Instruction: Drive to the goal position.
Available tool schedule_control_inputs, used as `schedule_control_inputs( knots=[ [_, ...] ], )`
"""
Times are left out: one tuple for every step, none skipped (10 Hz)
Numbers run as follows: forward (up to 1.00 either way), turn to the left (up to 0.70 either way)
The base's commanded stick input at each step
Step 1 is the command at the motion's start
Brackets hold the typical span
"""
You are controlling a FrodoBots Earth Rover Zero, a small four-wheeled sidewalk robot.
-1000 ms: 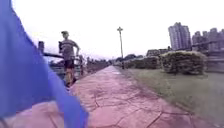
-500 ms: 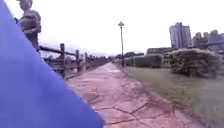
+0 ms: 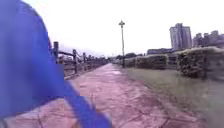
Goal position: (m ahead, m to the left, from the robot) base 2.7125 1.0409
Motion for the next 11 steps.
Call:
schedule_control_inputs(
  knots=[
    [1.0,0.0],
    [1.0,0.0],
    [1.0,0.0],
    [1.0,0.0],
    [1.0,0.0],
    [1.0,0.0],
    [1.0,0.0],
    [1.0,0.0],
    [1.0,0.0],
    [1.0,0.0],
    [1.0,0.0]
  ],
)
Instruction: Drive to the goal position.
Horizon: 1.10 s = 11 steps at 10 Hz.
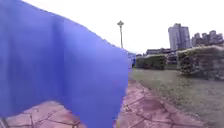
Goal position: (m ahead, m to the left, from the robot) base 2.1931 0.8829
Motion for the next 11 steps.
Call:
schedule_control_inputs(
  knots=[
    [1.0,0.0],
    [1.0,0.0],
    [1.0,0.0],
    [1.0,0.0],
    [1.0,0.0],
    [1.0,0.0],
    [1.0,0.0],
    [1.0,0.0],
    [1.0,0.0],
    [1.0,0.0],
    [1.0,0.0]
  ],
)
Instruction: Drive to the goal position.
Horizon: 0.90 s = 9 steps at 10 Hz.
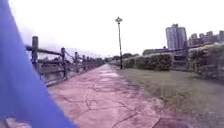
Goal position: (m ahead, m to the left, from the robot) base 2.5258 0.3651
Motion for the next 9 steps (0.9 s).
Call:
schedule_control_inputs(
  knots=[
    [1.0,0.0],
    [1.0,0.0],
    [1.0,0.0],
    [1.0,0.0],
    [1.0,0.0],
    [1.0,0.0],
    [1.0,0.0],
    [1.0,0.0],
    [1.0,0.0]
  ],
)
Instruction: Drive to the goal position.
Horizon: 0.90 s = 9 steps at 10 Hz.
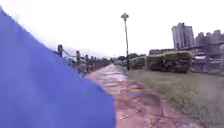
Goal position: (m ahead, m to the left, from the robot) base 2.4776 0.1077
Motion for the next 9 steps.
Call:
schedule_control_inputs(
  knots=[
    [1.0,0.0],
    [1.0,0.0],
    [1.0,0.0],
    [1.0,0.0],
    [1.0,0.0],
    [1.0,0.0],
    [1.0,0.0],
    [1.0,0.0],
    [1.0,0.0]
  ],
)
